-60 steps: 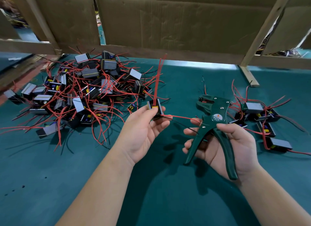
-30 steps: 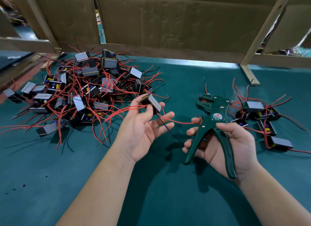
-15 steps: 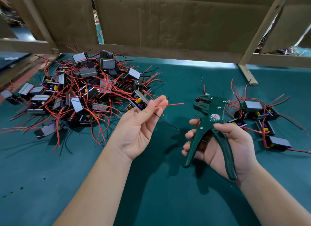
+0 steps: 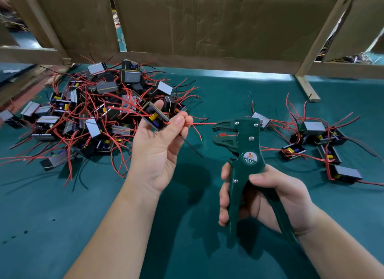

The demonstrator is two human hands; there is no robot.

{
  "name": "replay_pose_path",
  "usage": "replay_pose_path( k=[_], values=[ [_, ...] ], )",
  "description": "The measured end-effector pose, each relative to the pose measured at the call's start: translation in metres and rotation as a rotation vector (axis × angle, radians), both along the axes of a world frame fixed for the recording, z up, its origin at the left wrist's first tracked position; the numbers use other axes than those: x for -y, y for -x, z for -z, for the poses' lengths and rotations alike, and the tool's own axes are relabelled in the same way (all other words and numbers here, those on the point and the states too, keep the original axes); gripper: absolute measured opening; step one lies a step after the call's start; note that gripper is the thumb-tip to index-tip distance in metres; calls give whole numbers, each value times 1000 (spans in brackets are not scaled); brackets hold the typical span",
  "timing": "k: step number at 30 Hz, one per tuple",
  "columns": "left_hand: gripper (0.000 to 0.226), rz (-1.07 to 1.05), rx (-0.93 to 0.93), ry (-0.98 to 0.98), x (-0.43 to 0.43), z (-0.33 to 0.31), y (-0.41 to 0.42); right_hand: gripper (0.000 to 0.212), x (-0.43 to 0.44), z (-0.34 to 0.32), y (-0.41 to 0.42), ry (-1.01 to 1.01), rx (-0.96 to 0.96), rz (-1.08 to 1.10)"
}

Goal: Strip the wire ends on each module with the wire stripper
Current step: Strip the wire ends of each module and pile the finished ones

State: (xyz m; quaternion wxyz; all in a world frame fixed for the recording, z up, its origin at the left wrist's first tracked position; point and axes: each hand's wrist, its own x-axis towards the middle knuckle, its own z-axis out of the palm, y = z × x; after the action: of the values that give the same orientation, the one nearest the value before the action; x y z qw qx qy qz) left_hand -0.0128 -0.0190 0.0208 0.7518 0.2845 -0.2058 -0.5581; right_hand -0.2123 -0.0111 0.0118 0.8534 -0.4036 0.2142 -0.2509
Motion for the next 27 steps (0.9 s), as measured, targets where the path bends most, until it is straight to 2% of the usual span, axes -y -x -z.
replay_pose_path(
  k=[7,12,27],
  values=[
    [49,-8,94,5,0,1,4,44,-2,-1,-2,4,61,21],
    [52,4,143,21,-1,1,5,45,-1,-2,-1,14,37,43],
    [52,5,158,11,-3,0,6,42,0,-1,0,48,-26,52]
  ],
)
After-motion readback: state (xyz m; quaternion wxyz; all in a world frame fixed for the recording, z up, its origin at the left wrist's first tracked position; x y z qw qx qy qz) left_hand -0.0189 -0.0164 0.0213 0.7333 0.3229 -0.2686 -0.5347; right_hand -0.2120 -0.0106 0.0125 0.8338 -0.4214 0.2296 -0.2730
